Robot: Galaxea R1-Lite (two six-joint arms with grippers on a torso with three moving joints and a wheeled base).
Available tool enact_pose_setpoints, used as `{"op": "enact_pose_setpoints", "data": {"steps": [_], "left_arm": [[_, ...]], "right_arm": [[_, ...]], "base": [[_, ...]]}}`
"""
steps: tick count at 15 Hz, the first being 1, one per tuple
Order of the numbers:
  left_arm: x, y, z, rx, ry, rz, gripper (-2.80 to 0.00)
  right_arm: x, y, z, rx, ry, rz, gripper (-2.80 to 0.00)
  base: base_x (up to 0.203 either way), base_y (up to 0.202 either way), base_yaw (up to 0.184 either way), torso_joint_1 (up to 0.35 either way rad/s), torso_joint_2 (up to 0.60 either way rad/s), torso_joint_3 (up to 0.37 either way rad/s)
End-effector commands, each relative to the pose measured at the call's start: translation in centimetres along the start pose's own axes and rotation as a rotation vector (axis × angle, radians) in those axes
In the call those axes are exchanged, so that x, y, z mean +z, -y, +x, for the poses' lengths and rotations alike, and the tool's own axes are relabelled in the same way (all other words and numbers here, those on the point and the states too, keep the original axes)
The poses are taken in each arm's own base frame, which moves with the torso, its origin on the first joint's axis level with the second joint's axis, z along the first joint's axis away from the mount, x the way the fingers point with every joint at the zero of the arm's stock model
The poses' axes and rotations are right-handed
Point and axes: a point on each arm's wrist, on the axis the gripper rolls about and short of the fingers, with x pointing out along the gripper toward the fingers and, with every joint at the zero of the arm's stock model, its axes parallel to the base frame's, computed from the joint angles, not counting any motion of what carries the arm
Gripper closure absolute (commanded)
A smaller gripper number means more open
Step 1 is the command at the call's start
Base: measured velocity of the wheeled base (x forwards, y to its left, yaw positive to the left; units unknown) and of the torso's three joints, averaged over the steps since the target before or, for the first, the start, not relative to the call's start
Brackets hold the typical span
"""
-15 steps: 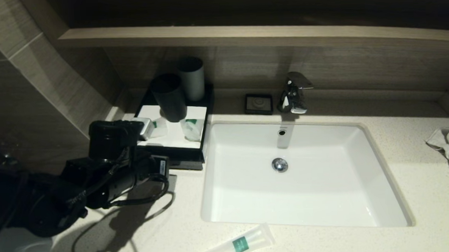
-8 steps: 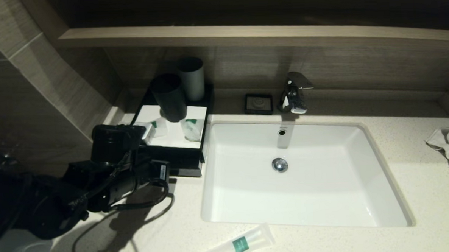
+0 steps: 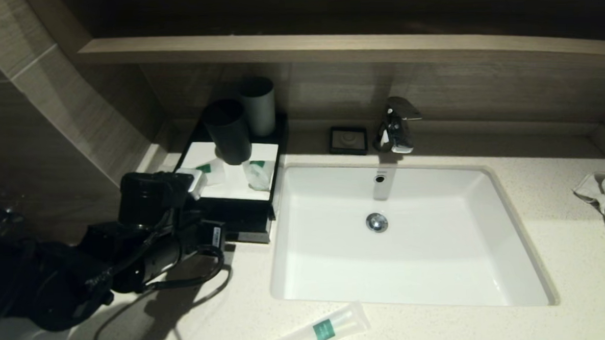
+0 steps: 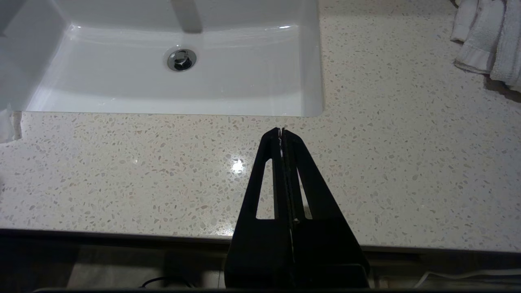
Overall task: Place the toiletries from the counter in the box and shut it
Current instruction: Open the drawer
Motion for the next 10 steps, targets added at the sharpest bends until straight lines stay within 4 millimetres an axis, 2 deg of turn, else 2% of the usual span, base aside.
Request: {"op": "enact_pose_setpoints", "data": {"steps": [1, 10], "left_arm": [[-0.32, -0.04, -0.29, 0.004, -0.005, 0.001, 0.0], [-1.0, -0.28, -1.23, 0.019, -0.014, 0.004, 0.0]], "right_arm": [[0.0, 0.0, 0.0, 0.0, 0.0, 0.0, 0.0], [0.02, 0.0, 0.0, 0.0, 0.002, 0.0, 0.0]], "base": [[0.0, 0.0, 0.0, 0.0, 0.0, 0.0], [0.0, 0.0, 0.0, 0.0, 0.0, 0.0]]}}
